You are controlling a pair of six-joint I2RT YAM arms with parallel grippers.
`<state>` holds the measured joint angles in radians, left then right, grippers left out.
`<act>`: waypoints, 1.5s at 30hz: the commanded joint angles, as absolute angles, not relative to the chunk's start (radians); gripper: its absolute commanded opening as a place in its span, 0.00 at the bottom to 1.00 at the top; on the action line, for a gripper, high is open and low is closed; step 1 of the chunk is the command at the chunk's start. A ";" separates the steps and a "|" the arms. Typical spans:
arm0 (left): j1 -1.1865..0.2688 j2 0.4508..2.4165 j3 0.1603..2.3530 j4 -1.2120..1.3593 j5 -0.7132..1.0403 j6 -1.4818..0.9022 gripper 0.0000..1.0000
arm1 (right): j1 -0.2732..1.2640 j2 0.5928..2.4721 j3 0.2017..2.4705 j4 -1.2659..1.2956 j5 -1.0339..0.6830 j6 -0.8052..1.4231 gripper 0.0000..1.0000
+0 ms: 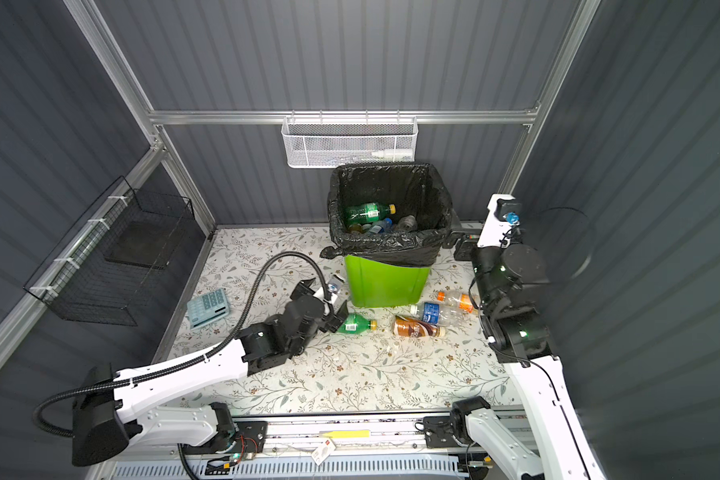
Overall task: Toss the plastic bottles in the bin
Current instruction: 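Drop the blue-cap bottle into the bin and draw the right arm back, then lower the left gripper onto the brown Nescafe bottle while the right arm rests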
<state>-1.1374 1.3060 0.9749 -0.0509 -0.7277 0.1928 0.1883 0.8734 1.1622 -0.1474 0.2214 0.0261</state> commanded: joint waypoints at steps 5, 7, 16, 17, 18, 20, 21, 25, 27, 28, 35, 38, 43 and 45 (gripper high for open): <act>-1.294 1.617 1.209 -0.122 -0.684 0.394 1.00 | 0.112 0.799 1.073 -0.204 0.240 0.117 0.99; -1.302 1.695 1.257 -0.142 -0.602 0.403 1.00 | 0.095 0.786 1.059 -0.211 0.230 0.128 0.99; -1.303 2.012 1.522 -0.296 -0.460 0.468 1.00 | 0.048 0.746 1.021 -0.231 0.208 0.157 0.99; -1.302 2.036 1.543 -0.298 -0.467 0.476 1.00 | 0.044 0.744 1.017 -0.233 0.205 0.162 0.99; -1.303 2.052 1.555 -0.293 -0.472 0.478 1.00 | 0.040 0.741 1.013 -0.236 0.202 0.163 0.99; -1.302 2.077 1.567 -0.264 -0.478 0.493 1.00 | 0.036 0.736 1.008 -0.238 0.200 0.166 0.99; -1.301 2.092 1.571 -0.250 -0.482 0.509 1.00 | 0.032 0.733 1.005 -0.241 0.199 0.166 0.99; -1.295 2.155 1.618 -0.257 -0.483 0.549 0.99 | 0.023 0.729 0.998 -0.251 0.190 0.172 0.99; -1.291 2.181 1.647 -0.272 -0.481 0.553 0.98 | 0.020 0.726 0.993 -0.254 0.189 0.174 0.99; -1.288 2.194 1.657 -0.275 -0.487 0.558 0.98 | 0.018 0.723 0.992 -0.255 0.189 0.175 0.99; -1.270 2.253 1.706 -0.298 -0.495 0.590 0.94 | 0.007 0.713 0.983 -0.274 0.176 0.175 0.99; -1.266 2.260 1.711 -0.317 -0.474 0.607 0.92 | 0.002 0.709 0.979 -0.280 0.175 0.177 0.99; -1.259 2.260 1.710 -0.354 -0.421 0.621 0.87 | -0.003 0.706 0.971 -0.274 0.171 0.183 0.99; -1.259 2.257 1.708 -0.362 -0.411 0.627 0.83 | -0.005 0.708 0.967 -0.273 0.168 0.186 0.99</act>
<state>-1.2617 2.2475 1.6840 -0.3119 -0.4568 0.6006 0.0010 0.7139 0.9810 -0.2680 0.1799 0.1764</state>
